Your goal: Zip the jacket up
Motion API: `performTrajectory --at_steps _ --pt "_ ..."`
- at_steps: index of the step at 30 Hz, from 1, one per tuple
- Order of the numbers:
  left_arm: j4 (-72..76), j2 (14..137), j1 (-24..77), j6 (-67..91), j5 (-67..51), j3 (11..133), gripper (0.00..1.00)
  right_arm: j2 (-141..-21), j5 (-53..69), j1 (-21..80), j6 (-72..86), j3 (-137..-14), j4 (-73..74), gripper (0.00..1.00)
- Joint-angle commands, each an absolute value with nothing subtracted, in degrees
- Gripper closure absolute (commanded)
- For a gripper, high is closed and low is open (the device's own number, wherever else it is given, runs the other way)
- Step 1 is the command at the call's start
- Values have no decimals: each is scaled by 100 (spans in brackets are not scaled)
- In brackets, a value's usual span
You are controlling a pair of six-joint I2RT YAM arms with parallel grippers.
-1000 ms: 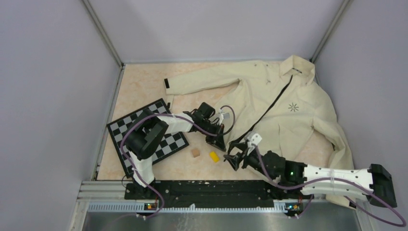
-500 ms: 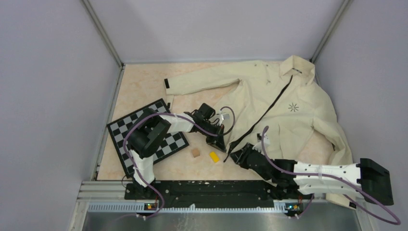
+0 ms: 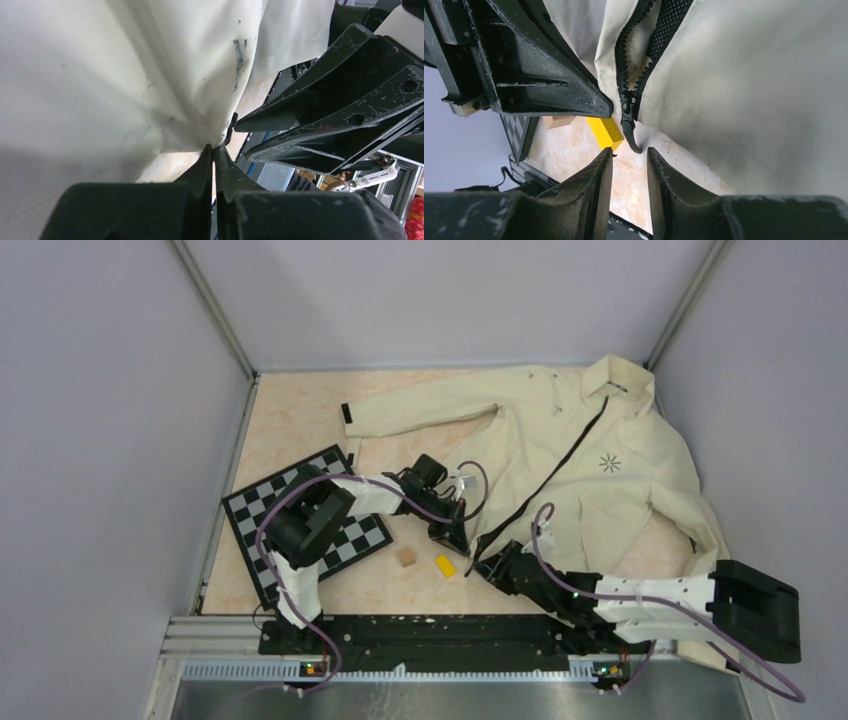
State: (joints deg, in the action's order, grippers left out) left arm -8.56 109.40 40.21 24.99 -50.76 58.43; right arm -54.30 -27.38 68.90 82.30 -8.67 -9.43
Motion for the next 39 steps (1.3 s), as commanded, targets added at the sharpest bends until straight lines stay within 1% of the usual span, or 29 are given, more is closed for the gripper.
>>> performTrajectory --at_steps 1,15,27,35,36,37,38,39 --pt "-694 10912 3991 2470 -5203 5801 100 -5792 -2548 6794 8234 -840 -1798 69" --pt "-684 10898 3999 2461 -5212 5772 100 -6628 -2427 6725 8108 -964 -2439 69" --pt "-677 10904 3999 2461 -5194 5768 100 -6999 -2384 6716 8102 -1129 -2615 70" --pt "-681 10914 3999 2452 -5187 5766 100 -7087 -2338 6689 8187 -1165 -2587 78" --pt "-684 10916 3999 2452 -5186 5771 100 -7058 -2353 6689 8210 -1175 -2515 81" --pt "-685 10908 3999 2452 -5179 5770 100 -6995 -2353 6687 8253 -1196 -2417 88" --pt "-698 10903 3999 2440 -5158 5768 100 -6925 -2368 6681 8396 -1262 -2172 97" --pt "-708 10902 3999 2423 -5133 5759 100 -6840 -2365 6663 8697 -1411 -1658 100"
